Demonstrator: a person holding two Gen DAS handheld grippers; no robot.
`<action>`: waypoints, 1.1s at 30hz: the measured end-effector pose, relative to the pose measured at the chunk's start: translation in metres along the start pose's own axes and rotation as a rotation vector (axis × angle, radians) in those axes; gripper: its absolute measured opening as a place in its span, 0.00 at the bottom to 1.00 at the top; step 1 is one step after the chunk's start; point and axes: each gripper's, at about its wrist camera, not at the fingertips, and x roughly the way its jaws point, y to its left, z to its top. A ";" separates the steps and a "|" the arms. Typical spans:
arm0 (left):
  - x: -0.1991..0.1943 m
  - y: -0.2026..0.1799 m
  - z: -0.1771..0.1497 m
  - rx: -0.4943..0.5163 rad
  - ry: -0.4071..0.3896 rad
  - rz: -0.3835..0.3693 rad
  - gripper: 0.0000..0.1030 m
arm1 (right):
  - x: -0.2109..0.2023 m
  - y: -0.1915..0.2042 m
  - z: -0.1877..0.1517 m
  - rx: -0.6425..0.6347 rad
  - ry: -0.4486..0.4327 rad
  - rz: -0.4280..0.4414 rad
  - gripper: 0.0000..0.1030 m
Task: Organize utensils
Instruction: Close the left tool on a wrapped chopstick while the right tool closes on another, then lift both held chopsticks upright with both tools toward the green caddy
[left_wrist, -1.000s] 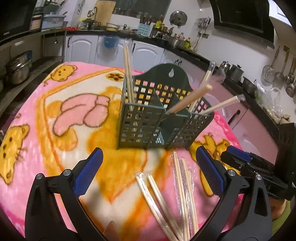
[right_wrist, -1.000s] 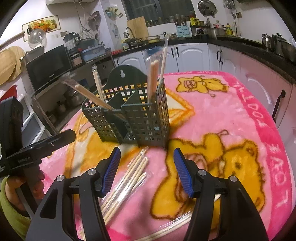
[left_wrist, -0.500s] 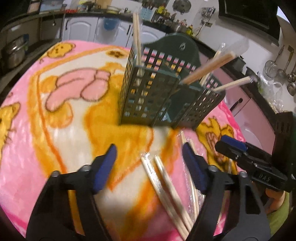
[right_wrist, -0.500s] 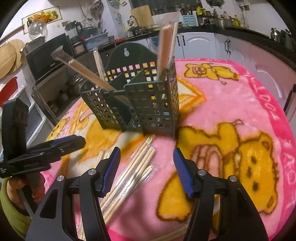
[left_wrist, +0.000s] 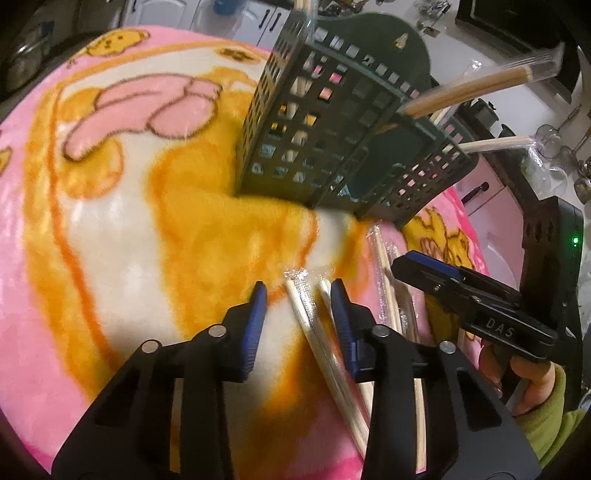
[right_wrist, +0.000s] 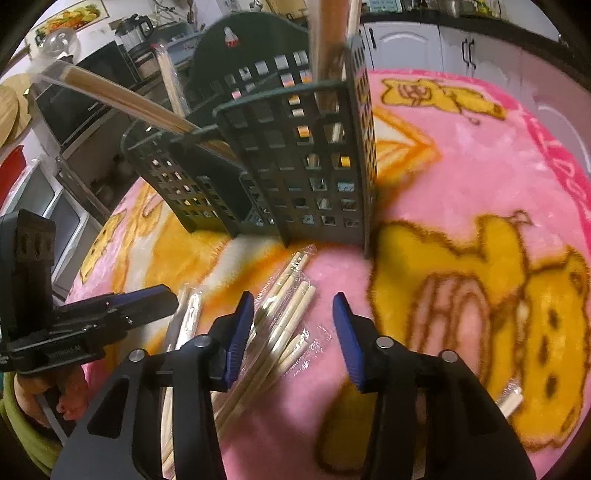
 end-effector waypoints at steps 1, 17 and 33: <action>0.002 0.001 0.000 -0.001 0.000 0.003 0.25 | 0.002 -0.001 0.000 0.006 0.005 0.004 0.39; -0.007 0.004 0.012 -0.003 -0.037 -0.011 0.05 | -0.001 -0.017 0.011 0.070 -0.008 0.053 0.15; -0.064 -0.032 0.035 0.088 -0.212 -0.049 0.03 | -0.087 0.012 0.013 -0.022 -0.219 0.110 0.12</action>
